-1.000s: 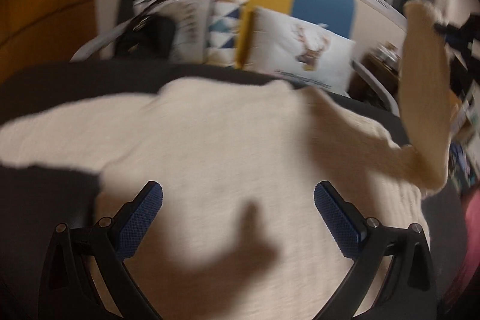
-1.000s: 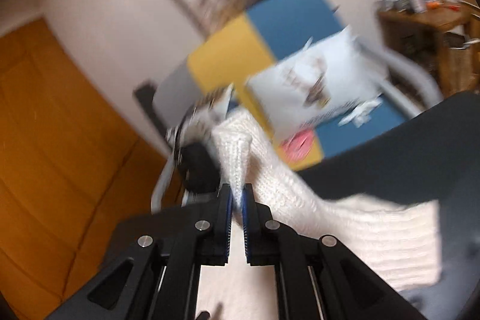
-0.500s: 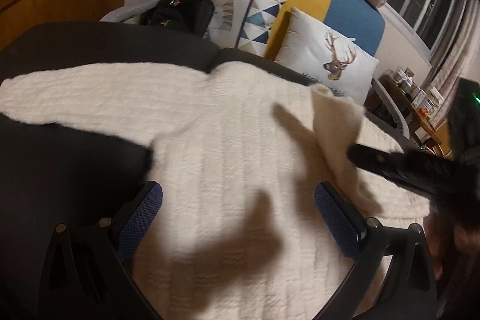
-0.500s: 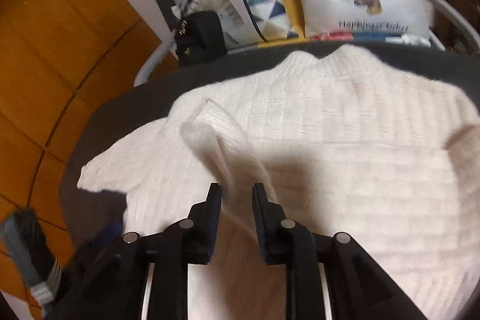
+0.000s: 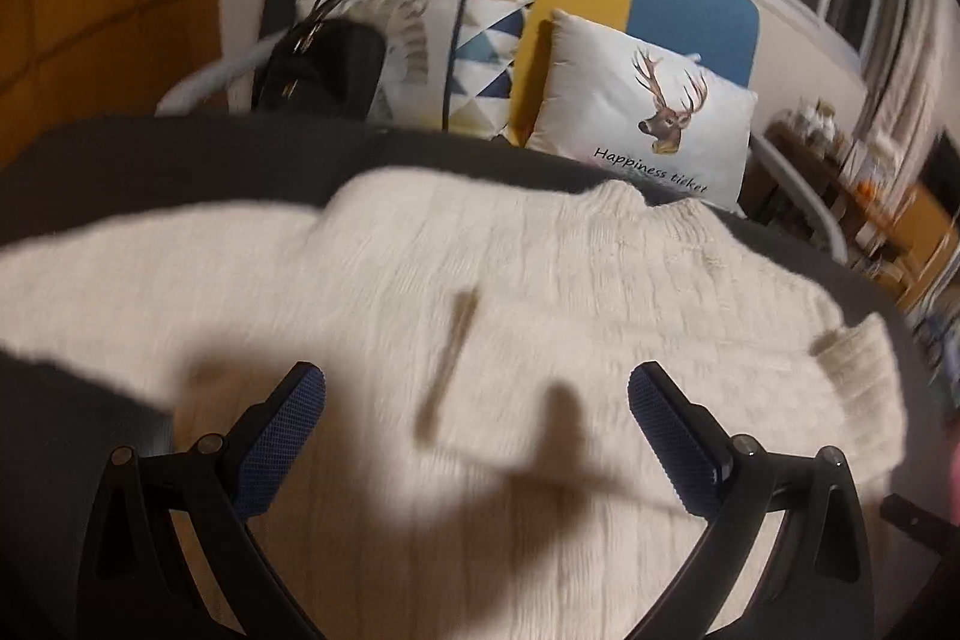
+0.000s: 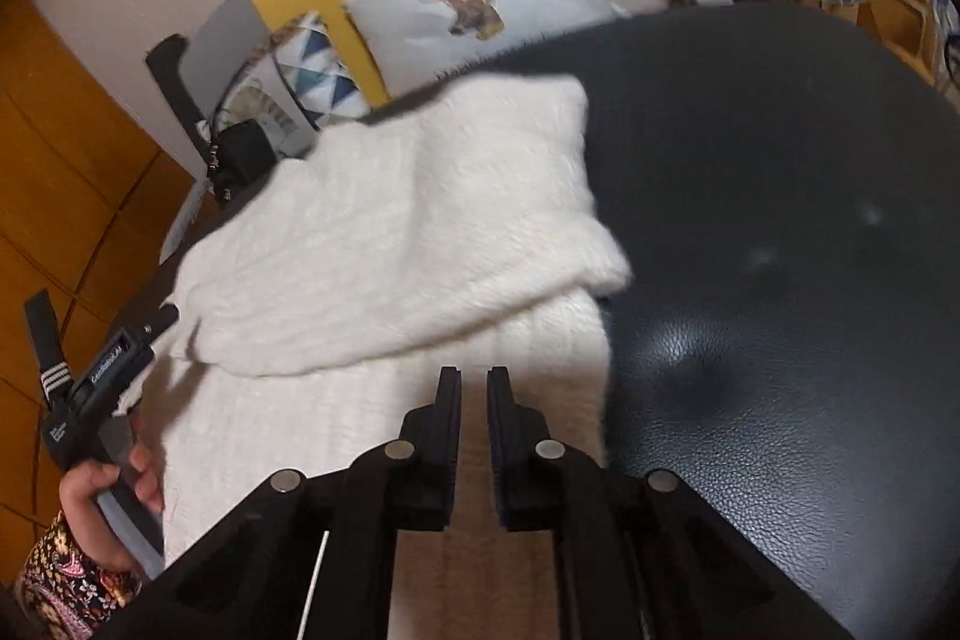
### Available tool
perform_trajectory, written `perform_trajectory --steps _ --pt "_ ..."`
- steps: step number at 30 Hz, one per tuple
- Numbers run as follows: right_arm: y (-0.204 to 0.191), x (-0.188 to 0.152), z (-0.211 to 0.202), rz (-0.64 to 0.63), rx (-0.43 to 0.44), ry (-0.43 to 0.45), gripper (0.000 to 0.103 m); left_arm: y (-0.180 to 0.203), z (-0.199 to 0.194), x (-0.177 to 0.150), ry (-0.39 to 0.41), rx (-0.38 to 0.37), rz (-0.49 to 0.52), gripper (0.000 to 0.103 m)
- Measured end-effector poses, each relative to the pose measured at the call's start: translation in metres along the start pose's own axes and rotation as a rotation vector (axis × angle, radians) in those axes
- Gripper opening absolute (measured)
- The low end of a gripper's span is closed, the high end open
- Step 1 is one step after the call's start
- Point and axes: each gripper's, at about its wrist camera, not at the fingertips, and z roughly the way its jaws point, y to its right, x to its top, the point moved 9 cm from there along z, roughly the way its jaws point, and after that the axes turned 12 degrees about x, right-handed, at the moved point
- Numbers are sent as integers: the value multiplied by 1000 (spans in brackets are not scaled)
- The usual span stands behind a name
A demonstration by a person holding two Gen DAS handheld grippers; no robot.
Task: Fold clothes
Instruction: 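Fold the held sleeve across the sweater body with the right gripper, then lower the sleeve onto the sweater body and open the right gripper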
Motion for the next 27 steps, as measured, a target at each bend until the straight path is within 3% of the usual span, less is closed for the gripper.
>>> perform_trajectory --steps 4,7,9,13,17,19,22,25,27 --pt "1 13 19 -3 0 31 8 -5 25 -10 -84 44 7 103" --pt "2 30 27 -4 -18 66 8 -13 30 -12 -98 53 -28 103" --pt "2 41 35 -2 -27 75 8 -9 33 -14 -104 89 13 103" --pt "16 53 26 10 -109 124 4 -5 35 -16 -106 133 57 103" --pt "50 60 0 47 -272 204 0 -6 35 -16 -104 139 63 103" --pt "63 55 1 108 -232 196 0 -5 35 -16 -102 140 66 103" --pt "61 54 -3 102 -215 167 0 -5 35 -16 -101 141 68 103" --pt "42 45 -7 125 -44 102 5 -6 36 -17 -102 134 61 103" --pt "22 43 -22 58 20 95 9 -6 36 -17 -101 134 61 103"
